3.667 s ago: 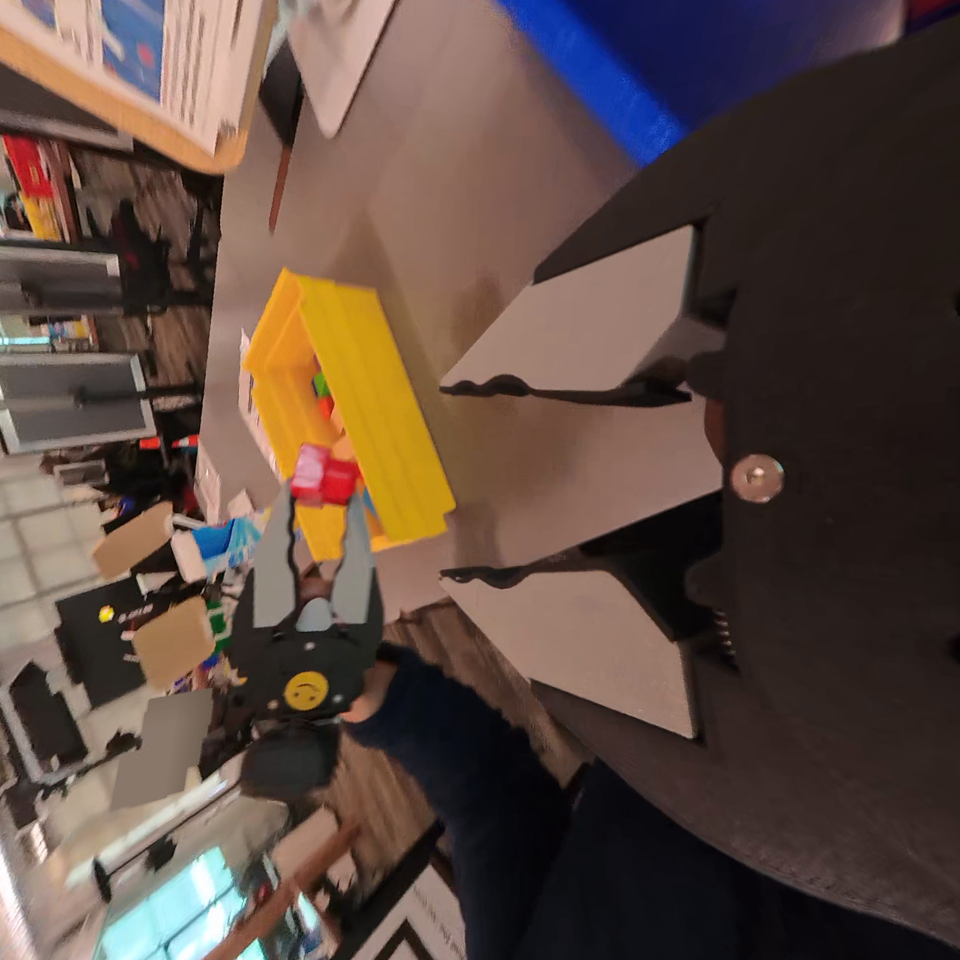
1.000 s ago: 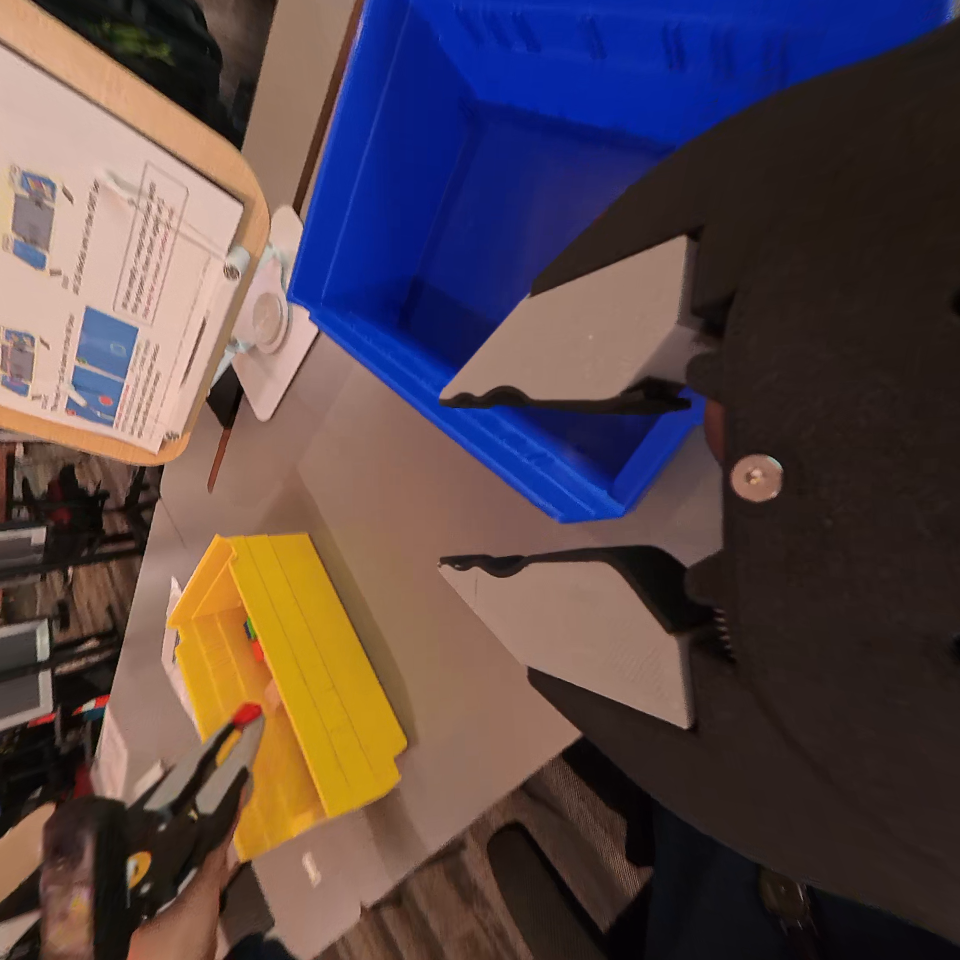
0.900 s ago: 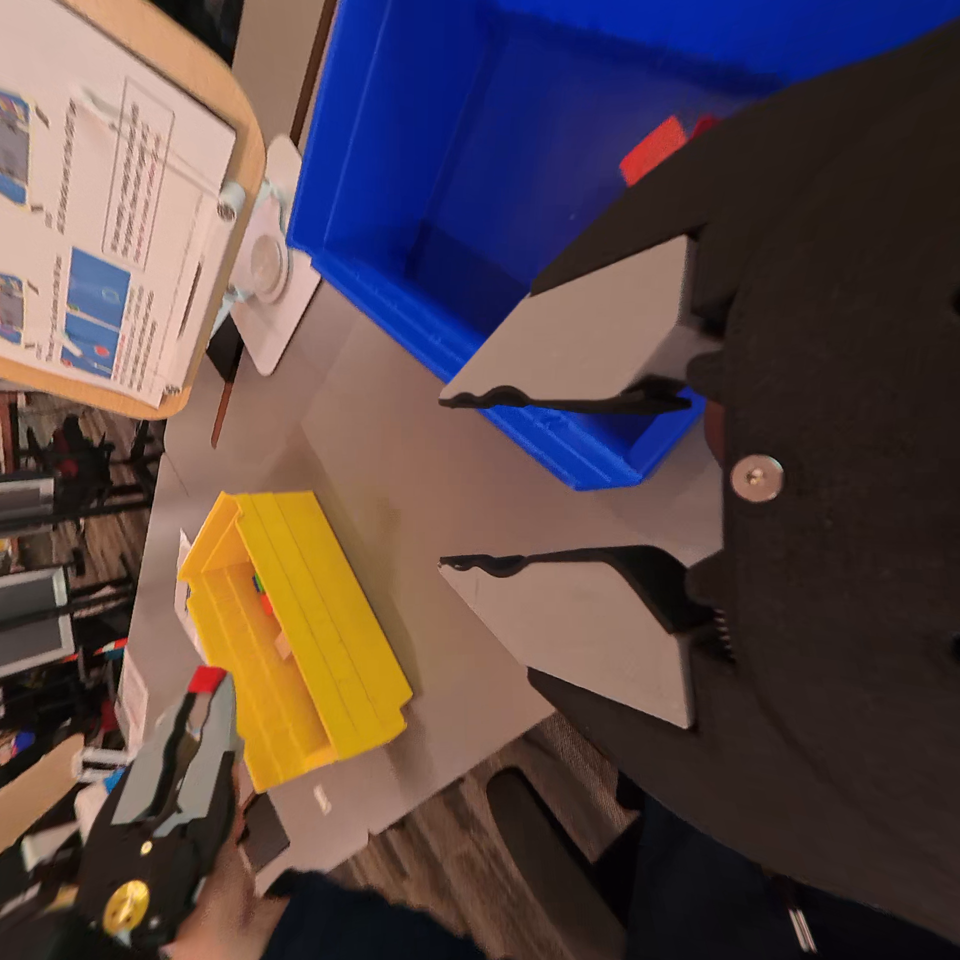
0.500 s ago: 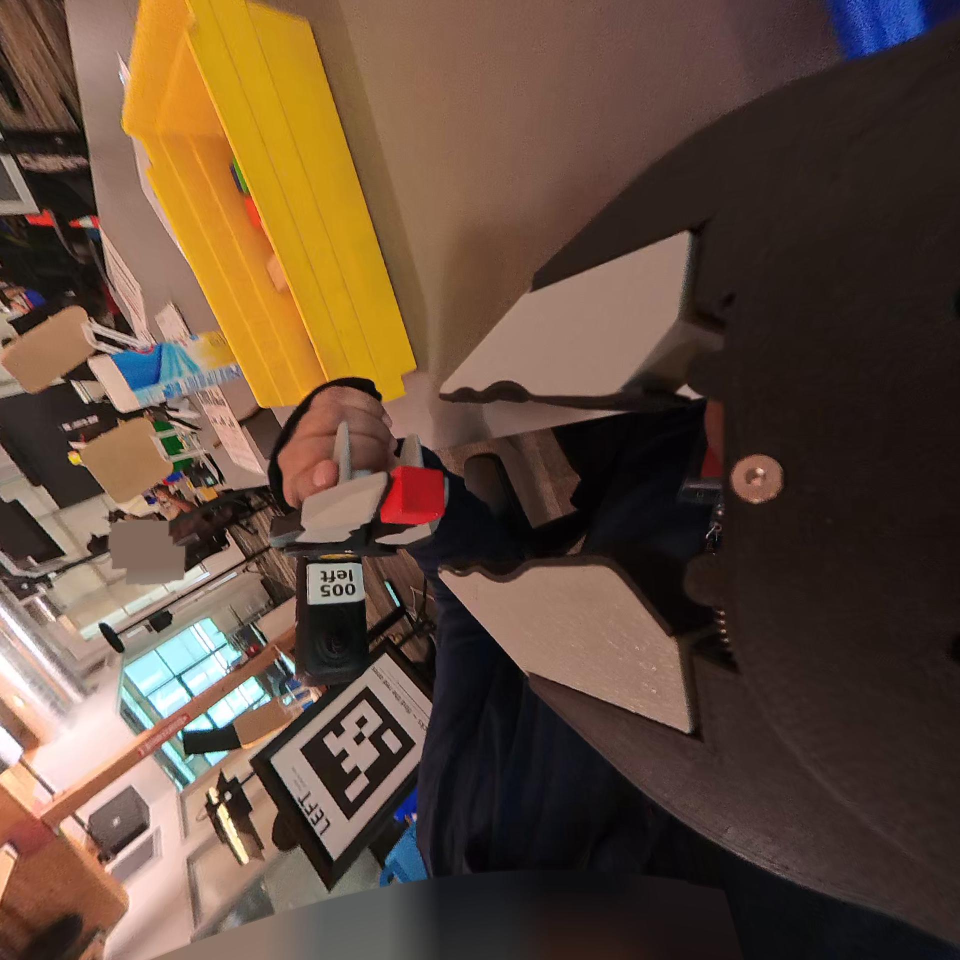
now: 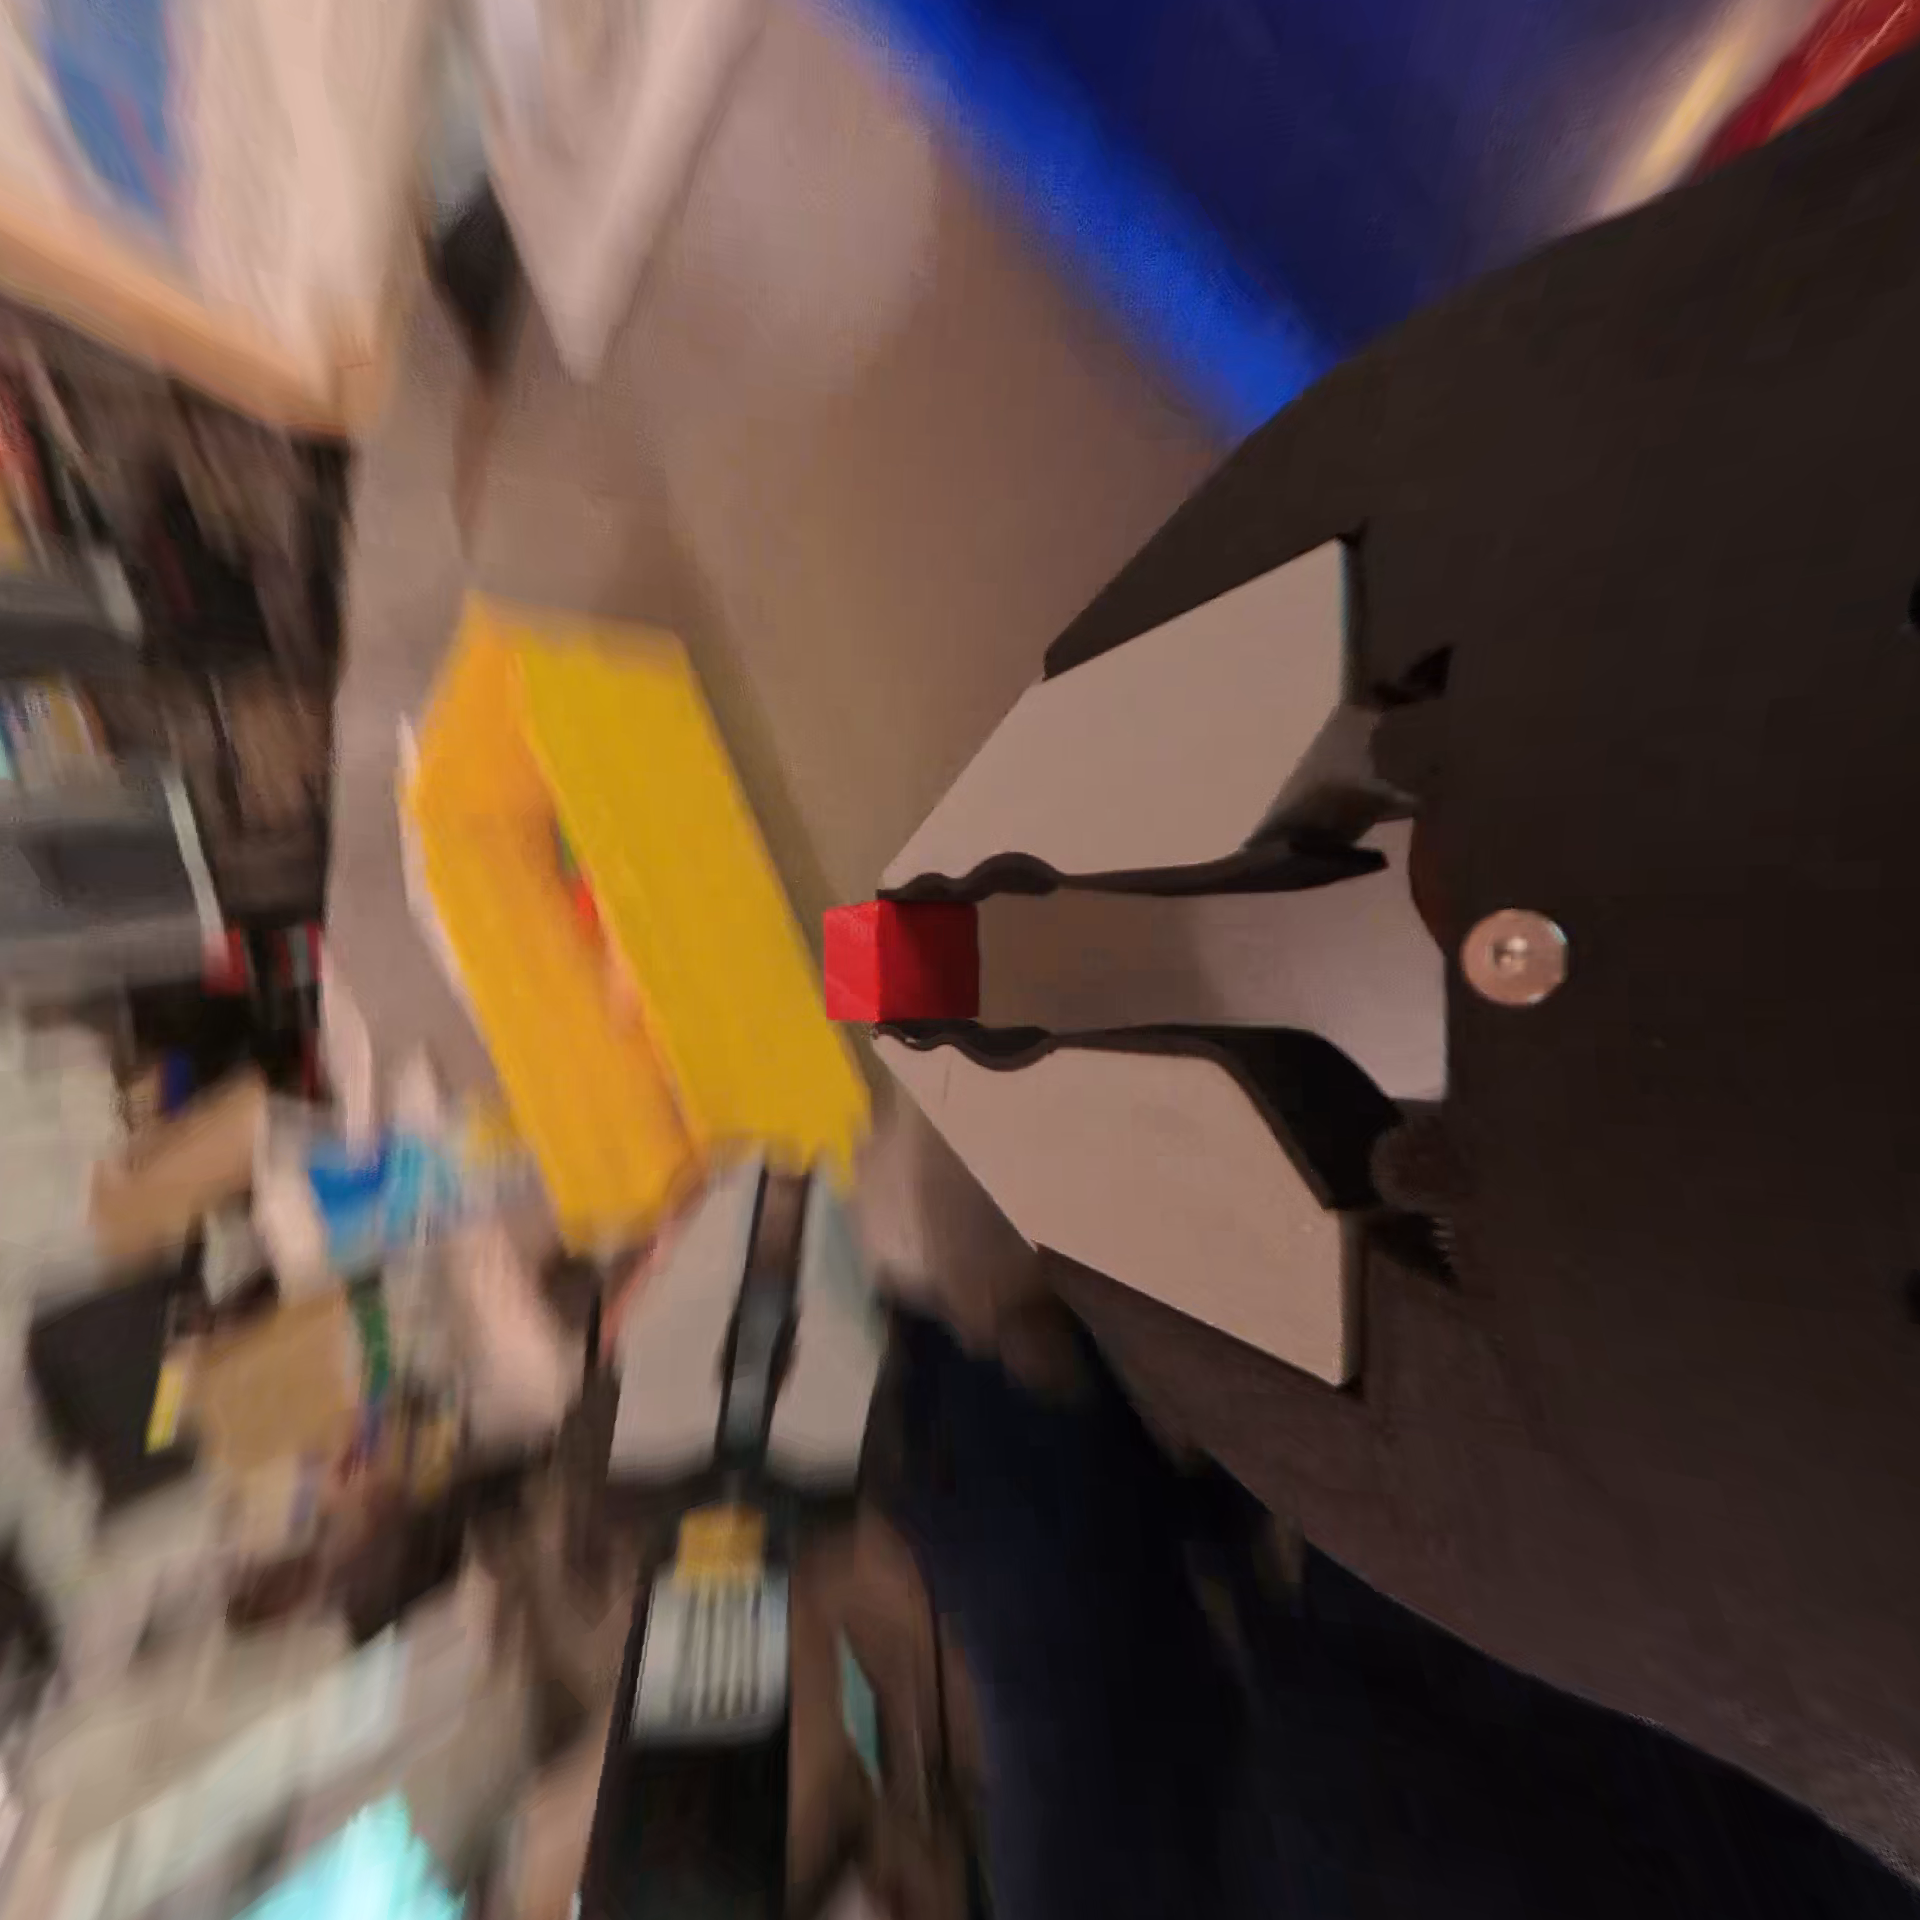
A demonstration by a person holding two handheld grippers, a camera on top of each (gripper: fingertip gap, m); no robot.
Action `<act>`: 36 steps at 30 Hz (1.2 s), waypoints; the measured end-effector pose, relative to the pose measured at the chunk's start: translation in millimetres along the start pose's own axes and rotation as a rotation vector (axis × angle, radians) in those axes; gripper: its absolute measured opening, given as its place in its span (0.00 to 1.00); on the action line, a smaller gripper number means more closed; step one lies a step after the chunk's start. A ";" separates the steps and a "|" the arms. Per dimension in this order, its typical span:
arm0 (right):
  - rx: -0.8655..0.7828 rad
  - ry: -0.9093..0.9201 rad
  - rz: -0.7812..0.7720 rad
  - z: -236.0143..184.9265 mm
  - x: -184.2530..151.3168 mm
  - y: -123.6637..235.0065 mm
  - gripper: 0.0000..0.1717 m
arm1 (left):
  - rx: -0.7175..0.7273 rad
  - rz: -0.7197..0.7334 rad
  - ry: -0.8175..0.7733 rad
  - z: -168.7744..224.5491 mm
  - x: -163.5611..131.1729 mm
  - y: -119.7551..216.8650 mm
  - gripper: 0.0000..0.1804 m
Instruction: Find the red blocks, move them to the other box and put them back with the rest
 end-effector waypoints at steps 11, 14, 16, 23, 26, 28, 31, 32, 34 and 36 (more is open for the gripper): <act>-0.650 -0.054 -0.486 148.1 -86.2 44.9 0.33 | 0.064 -0.412 0.378 -33.6 -62.0 7.5 0.04; -0.673 -0.019 -0.391 143.0 -64.9 61.9 0.28 | 0.064 -0.461 0.400 -35.8 -70.3 19.2 0.13; -0.622 -0.029 -0.322 132.9 -52.9 75.6 0.29 | 0.099 -0.500 0.419 -40.1 -79.3 36.1 0.20; -0.495 -0.005 -0.175 96.1 -24.3 117.9 0.38 | 0.190 -0.730 0.419 -40.4 -126.8 110.6 0.35; -0.422 0.016 -0.185 78.9 -25.0 109.9 0.40 | 0.149 -0.776 0.500 -23.4 -148.5 120.6 0.35; -0.405 0.037 -0.231 73.3 -30.8 99.8 0.41 | 0.101 -0.870 0.510 -4.9 -170.7 123.2 0.35; -0.431 0.062 -0.268 73.7 -33.6 90.5 0.42 | 0.021 -0.873 0.523 21.3 -178.2 107.8 0.38; -0.429 0.061 -0.269 73.0 -33.3 88.5 0.42 | 0.015 -0.821 0.507 26.4 -168.4 98.2 0.37; -0.418 0.055 -0.261 71.4 -32.0 85.6 0.41 | -0.019 -0.808 0.483 38.6 -159.9 82.0 0.46; -0.414 0.049 -0.254 71.2 -31.2 83.5 0.41 | -0.008 -0.757 0.475 44.4 -148.5 62.6 0.47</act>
Point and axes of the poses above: each gripper's, where its closed fingertips meet, y back along the fingers, x out of its top, z = x × y across the jaws, the point moved 2 cm from there along y, back along the fingers, and after that the axes turned 6 degrees about -z, right-handed, at the moved point
